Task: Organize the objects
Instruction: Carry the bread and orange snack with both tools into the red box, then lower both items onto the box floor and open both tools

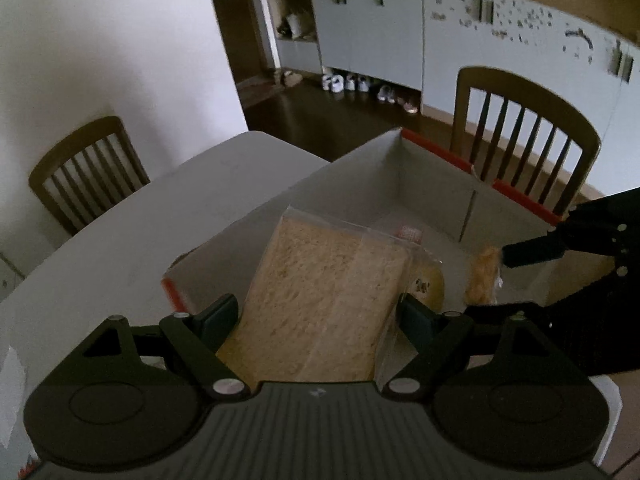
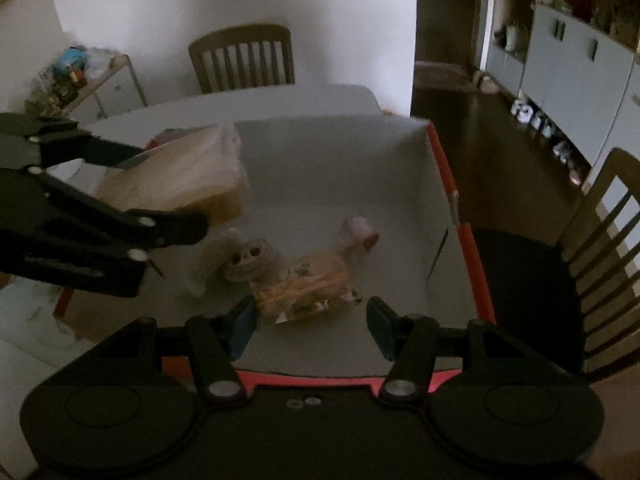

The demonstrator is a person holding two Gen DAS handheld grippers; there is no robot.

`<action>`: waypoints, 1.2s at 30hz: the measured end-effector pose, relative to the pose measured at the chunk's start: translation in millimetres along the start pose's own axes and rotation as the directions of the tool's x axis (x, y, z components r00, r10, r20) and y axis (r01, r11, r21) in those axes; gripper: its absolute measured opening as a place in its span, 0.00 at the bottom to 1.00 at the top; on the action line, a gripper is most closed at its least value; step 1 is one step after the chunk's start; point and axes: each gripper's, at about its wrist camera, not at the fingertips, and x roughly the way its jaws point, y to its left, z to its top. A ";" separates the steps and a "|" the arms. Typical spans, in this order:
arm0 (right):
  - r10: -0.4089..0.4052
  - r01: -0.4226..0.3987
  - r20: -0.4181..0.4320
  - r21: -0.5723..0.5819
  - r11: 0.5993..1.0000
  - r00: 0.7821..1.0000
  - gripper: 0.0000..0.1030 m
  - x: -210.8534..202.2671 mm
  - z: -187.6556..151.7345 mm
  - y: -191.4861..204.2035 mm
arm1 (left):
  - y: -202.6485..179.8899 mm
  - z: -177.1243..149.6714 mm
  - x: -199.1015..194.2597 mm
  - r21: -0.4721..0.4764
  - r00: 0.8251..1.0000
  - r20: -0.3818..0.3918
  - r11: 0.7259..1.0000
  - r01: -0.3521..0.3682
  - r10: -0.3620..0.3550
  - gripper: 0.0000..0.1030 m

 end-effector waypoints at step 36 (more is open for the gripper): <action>0.004 -0.003 -0.105 0.008 1.000 0.994 0.68 25.5 6.0 -6.4 | -8.1 22.7 97.1 0.019 0.981 -0.190 0.999 0.045 -0.040 0.84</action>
